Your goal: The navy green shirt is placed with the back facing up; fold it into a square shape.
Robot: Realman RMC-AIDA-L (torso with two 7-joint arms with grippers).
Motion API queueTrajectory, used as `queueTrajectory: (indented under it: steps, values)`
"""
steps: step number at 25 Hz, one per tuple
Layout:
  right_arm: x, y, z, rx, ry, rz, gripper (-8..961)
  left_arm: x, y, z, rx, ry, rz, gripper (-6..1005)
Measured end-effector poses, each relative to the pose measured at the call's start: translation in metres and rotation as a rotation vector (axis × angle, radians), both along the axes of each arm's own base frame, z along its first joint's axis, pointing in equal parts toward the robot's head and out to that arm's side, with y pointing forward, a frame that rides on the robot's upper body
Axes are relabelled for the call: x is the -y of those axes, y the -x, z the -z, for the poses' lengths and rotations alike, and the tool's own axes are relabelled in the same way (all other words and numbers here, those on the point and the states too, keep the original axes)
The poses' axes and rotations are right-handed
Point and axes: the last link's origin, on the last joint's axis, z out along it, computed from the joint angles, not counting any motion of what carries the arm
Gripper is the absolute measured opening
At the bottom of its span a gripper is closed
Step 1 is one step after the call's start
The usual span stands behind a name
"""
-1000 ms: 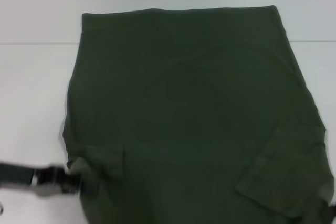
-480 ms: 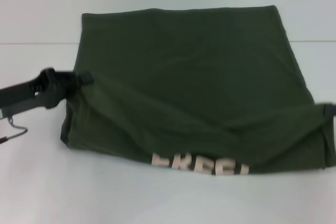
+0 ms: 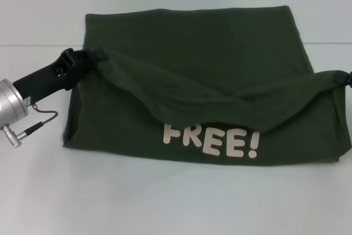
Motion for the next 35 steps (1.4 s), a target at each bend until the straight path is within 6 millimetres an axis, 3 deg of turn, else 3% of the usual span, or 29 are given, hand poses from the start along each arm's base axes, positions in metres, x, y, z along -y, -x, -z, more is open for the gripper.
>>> queueTrajectory:
  steps: [7, 18, 35]
  values:
    - [-0.028, 0.001, 0.019, 0.133, -0.073, 0.05, 134, -0.004, 0.008, -0.001, 0.0, -0.101, -0.057, 37]
    - [-0.066, 0.027, 0.048, 0.343, -0.113, 0.021, 146, -0.009, 0.019, 0.008, -0.068, -0.139, -0.128, 37]
    - [-0.076, 0.026, 0.064, 0.375, -0.14, 0.087, 165, -0.022, 0.024, 0.027, -0.172, -0.158, -0.202, 36]
